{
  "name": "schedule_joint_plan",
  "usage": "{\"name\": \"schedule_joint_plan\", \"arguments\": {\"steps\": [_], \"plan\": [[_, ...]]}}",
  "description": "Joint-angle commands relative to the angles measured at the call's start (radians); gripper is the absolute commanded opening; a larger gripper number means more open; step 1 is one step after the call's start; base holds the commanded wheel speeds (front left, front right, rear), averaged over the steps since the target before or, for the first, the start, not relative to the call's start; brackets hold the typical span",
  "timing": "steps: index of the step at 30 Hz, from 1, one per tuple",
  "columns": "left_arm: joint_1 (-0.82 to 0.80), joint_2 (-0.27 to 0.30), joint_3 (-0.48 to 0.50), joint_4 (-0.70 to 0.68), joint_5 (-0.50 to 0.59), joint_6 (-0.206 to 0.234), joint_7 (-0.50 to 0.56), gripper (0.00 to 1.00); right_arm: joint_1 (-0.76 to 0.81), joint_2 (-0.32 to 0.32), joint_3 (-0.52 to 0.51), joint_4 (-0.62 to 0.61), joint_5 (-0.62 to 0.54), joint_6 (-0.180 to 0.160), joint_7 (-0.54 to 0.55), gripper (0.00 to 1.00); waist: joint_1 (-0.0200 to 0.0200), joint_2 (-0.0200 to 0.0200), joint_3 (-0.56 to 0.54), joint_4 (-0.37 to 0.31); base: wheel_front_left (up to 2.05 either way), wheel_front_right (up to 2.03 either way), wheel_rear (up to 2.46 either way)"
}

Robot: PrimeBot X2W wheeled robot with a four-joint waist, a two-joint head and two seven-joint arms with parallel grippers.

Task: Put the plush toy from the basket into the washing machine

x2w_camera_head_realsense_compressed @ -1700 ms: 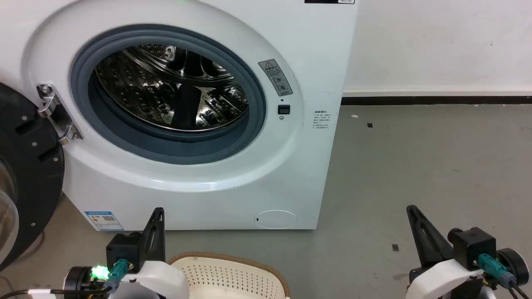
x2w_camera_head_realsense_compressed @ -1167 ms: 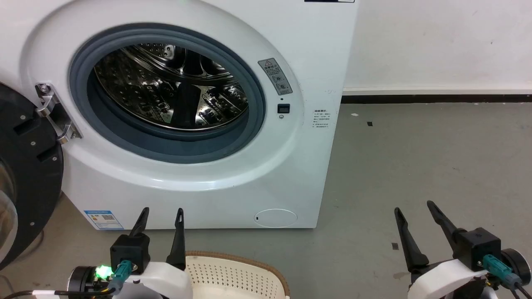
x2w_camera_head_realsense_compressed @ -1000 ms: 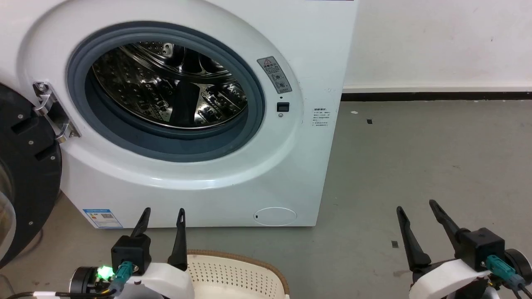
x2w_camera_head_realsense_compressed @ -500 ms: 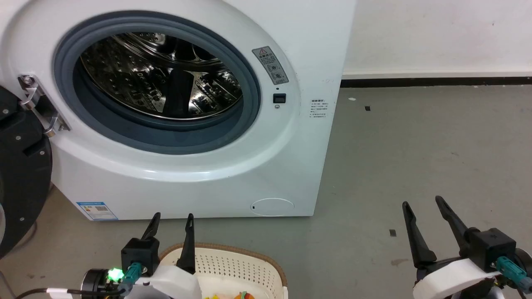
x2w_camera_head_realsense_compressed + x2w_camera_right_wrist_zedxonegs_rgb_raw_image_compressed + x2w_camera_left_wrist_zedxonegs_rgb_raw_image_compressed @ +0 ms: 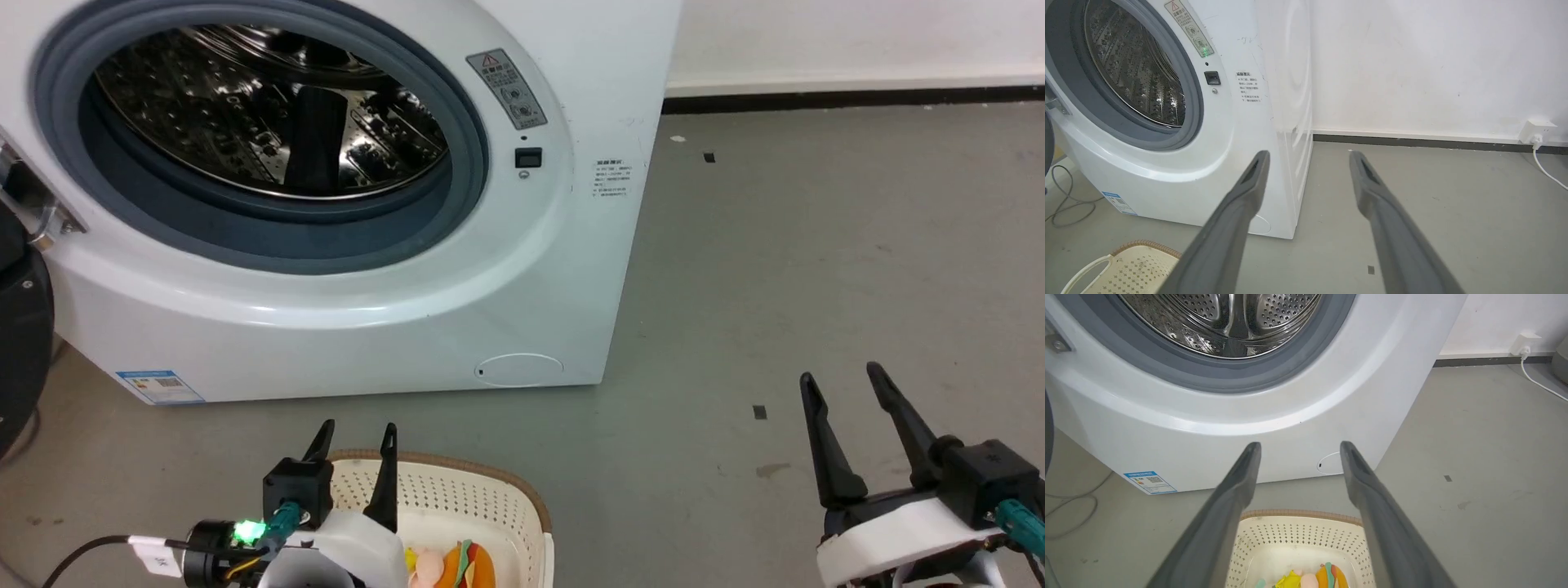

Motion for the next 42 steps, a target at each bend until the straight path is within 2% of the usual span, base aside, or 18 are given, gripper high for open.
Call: {"name": "schedule_joint_plan", "arguments": {"steps": [1, 19, 39, 42], "plan": [[-0.026, 0.005, -0.006, 0.032, -0.005, -0.003, -0.011, 1.00, -0.022, 0.000, -0.003, -0.011, 0.010, 0.000, -0.011, 1.00, -0.0001, 0.0000, 0.016, -0.008, 0.00, 0.00, 0.00], [-0.168, 0.036, -0.044, 0.313, -0.017, -0.023, -0.049, 1.00, -0.064, 0.000, -0.011, -0.043, 0.048, 0.000, -0.048, 1.00, -0.0001, 0.0000, 0.159, -0.056, 0.00, 0.00, 0.00], [-0.317, 0.099, -0.077, 0.622, -0.052, -0.037, -0.061, 1.00, -0.108, 0.000, -0.016, -0.079, 0.103, -0.001, -0.088, 1.00, -0.0001, 0.0000, 0.332, -0.117, 0.00, 0.00, 0.00], [-0.337, 0.108, -0.074, 0.662, -0.066, -0.029, -0.062, 1.00, -0.114, 0.000, -0.015, -0.084, 0.110, -0.001, -0.094, 1.00, -0.0001, 0.0000, 0.358, -0.126, 0.00, 0.00, 0.00]]}}
